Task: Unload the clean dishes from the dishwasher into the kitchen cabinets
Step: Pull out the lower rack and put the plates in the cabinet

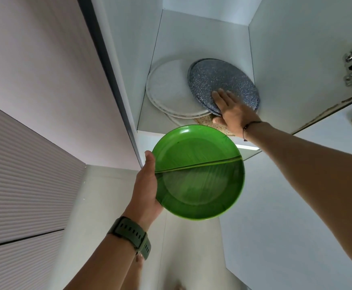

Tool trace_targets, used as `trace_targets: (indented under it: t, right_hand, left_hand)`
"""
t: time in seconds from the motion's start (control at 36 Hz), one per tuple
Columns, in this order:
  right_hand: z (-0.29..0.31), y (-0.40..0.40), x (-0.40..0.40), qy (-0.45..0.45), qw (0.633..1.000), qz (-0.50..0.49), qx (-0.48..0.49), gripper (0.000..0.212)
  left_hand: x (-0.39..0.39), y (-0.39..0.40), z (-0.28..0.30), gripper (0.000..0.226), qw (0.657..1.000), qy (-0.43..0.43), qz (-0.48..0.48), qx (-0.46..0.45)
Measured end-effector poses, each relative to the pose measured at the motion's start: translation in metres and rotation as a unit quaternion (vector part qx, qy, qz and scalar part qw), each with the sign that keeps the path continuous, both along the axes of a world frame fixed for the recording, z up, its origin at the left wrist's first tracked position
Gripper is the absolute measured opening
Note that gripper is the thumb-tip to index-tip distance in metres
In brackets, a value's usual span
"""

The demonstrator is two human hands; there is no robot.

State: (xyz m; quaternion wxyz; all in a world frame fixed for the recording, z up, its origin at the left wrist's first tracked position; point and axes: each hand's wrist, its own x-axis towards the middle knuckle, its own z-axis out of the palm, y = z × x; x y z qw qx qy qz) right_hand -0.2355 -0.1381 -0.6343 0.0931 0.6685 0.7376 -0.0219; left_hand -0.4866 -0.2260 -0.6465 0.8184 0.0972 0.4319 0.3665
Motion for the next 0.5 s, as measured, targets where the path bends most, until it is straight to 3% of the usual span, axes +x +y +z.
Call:
trace_targets:
  t: [0.08, 0.22, 0.28, 0.33, 0.39, 0.44, 0.5]
  right_hand:
    - [0.001, -0.005, -0.002, 0.025, 1.000, -0.007, -0.005, 0.072]
    - [0.011, -0.022, -0.003, 0.128, 0.986, -0.002, 0.106, 0.050]
    - [0.021, -0.034, -0.008, 0.235, 0.960, -0.038, 0.146, 0.066]
    - [0.034, -0.046, -0.014, 0.330, 0.927, -0.087, 0.158, 0.063]
    - [0.046, -0.057, -0.019, 0.466, 0.859, -0.190, 0.090, 0.053]
    - [0.056, -0.066, -0.022, 0.592, 0.747, -0.297, -0.053, 0.042]
    - [0.063, -0.074, -0.023, 0.676, 0.649, -0.303, -0.173, 0.037]
  left_hand:
    - [0.001, 0.001, 0.000, 0.056, 1.000, 0.003, 0.009, 0.001]
    - [0.003, 0.005, 0.001, 0.053, 1.000, 0.022, 0.012, -0.001]
    - [0.004, 0.006, 0.004, 0.052, 0.999, 0.026, 0.023, -0.002]
    - [0.006, 0.007, 0.007, 0.050, 0.999, 0.023, 0.032, 0.006]
    - [0.010, 0.009, 0.011, 0.050, 0.999, 0.016, 0.039, 0.014]
    - [0.014, 0.012, 0.016, 0.050, 0.999, 0.008, 0.044, 0.015]
    - [0.019, 0.015, 0.022, 0.053, 0.999, -0.006, 0.046, 0.011]
